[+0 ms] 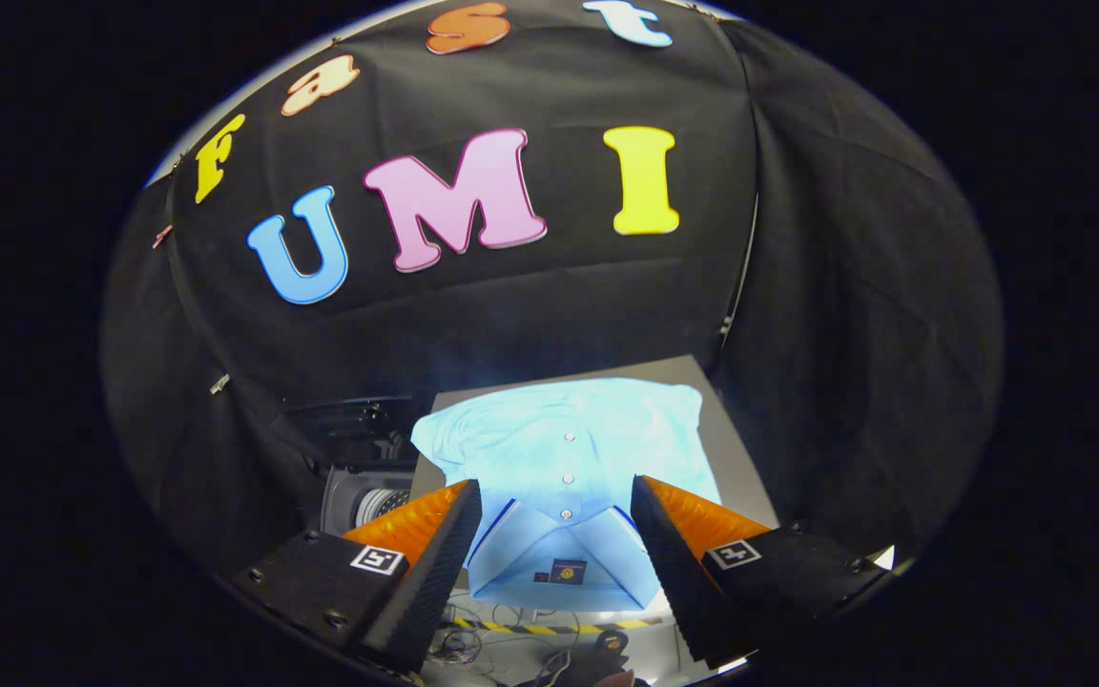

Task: Put the clothes into the washing machine and then close the washing machine lid.

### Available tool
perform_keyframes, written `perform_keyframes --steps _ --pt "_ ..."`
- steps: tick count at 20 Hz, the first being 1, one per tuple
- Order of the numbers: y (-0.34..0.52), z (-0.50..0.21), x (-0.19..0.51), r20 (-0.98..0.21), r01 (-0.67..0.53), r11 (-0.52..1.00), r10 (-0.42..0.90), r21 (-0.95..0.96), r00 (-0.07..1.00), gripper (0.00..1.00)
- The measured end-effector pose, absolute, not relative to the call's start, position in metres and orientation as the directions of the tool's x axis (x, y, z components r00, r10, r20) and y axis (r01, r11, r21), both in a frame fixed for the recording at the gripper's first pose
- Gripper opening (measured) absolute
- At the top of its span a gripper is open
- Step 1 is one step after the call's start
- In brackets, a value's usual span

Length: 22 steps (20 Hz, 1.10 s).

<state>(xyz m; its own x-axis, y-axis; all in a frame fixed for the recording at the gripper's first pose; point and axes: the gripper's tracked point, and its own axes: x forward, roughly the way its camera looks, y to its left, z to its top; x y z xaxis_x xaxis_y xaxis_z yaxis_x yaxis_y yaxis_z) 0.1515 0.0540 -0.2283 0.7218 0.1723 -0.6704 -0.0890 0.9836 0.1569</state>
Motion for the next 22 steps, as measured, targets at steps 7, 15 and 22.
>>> perform_keyframes --steps 7,15,22 --pt "0.053 -0.317 0.195 -0.791 -0.064 0.987 0.158 0.150 0.591 0.99" --pt "0.061 -0.337 0.192 -0.801 -0.125 0.988 0.151 0.095 0.580 0.49" --pt "0.064 -0.297 0.194 -0.751 0.008 0.985 0.128 0.174 0.648 0.10"
